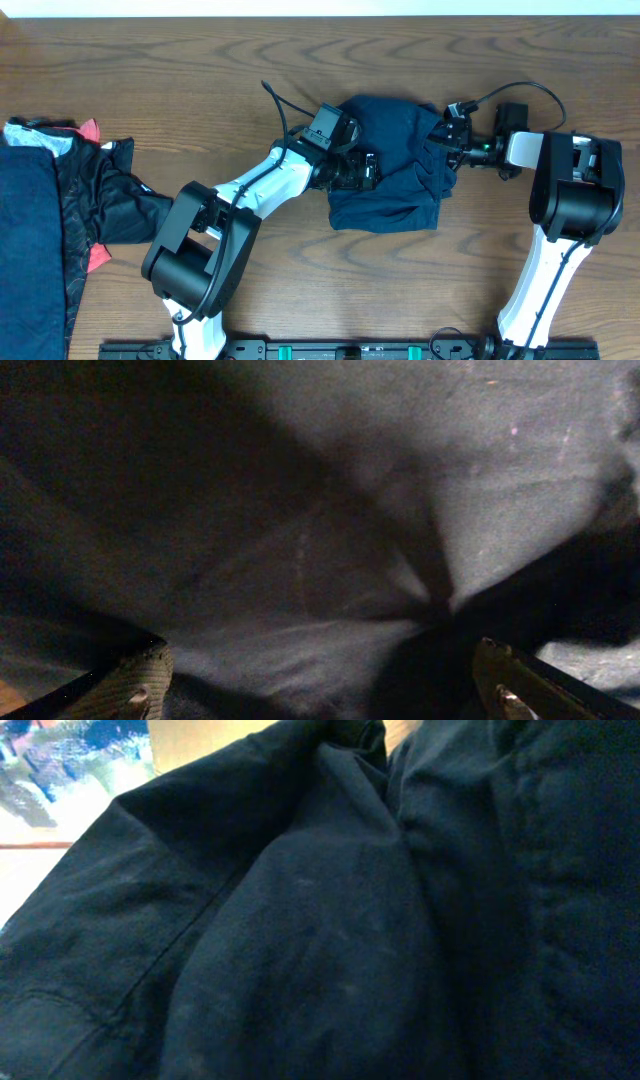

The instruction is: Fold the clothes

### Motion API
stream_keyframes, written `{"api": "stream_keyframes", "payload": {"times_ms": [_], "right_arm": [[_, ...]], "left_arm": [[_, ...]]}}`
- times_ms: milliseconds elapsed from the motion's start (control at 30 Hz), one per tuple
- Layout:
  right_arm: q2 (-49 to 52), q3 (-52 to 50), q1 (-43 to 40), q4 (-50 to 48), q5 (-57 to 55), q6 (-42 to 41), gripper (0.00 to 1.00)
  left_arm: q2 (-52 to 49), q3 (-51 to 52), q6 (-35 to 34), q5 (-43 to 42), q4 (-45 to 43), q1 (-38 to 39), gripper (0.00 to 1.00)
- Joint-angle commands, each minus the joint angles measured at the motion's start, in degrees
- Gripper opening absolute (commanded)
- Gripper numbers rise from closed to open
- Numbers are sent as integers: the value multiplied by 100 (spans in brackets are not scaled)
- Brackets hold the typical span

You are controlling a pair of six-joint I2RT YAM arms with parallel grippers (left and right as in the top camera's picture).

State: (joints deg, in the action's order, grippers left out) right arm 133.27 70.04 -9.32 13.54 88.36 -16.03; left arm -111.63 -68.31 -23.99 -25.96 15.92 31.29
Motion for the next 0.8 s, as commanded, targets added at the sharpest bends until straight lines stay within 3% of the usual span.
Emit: {"api": "stream_keyframes", "payload": {"times_ms": [0, 467, 533, 567, 600, 633, 667, 767], "right_arm": [[1191, -400, -291, 61, -3300, 328, 1], [1152, -310, -304, 63, -3283, 732, 1], [1152, -302, -304, 125, -3254, 890, 49], [1152, -302, -304, 146, -3228, 977, 51], [1152, -299, -304, 146, -3217, 997, 43], [1152, -299, -306, 144, -3217, 997, 6], [1152, -297, -308, 144, -3220, 992, 1], [1152, -291, -308, 146, -3222, 992, 1]], "left_arm": [[-203, 68, -9, -157, -96, 7, 98], [-162, 68, -9, -326, -535, 2, 98], [-162, 68, -9, -295, -535, 2, 98], [-162, 68, -9, -295, -535, 2, 98], [-162, 68, -9, -295, -535, 2, 98], [-162, 68, -7, -295, -535, 2, 98], [-162, 68, -7, -295, -535, 2, 98], [-162, 68, -7, -295, -533, 2, 98]]}}
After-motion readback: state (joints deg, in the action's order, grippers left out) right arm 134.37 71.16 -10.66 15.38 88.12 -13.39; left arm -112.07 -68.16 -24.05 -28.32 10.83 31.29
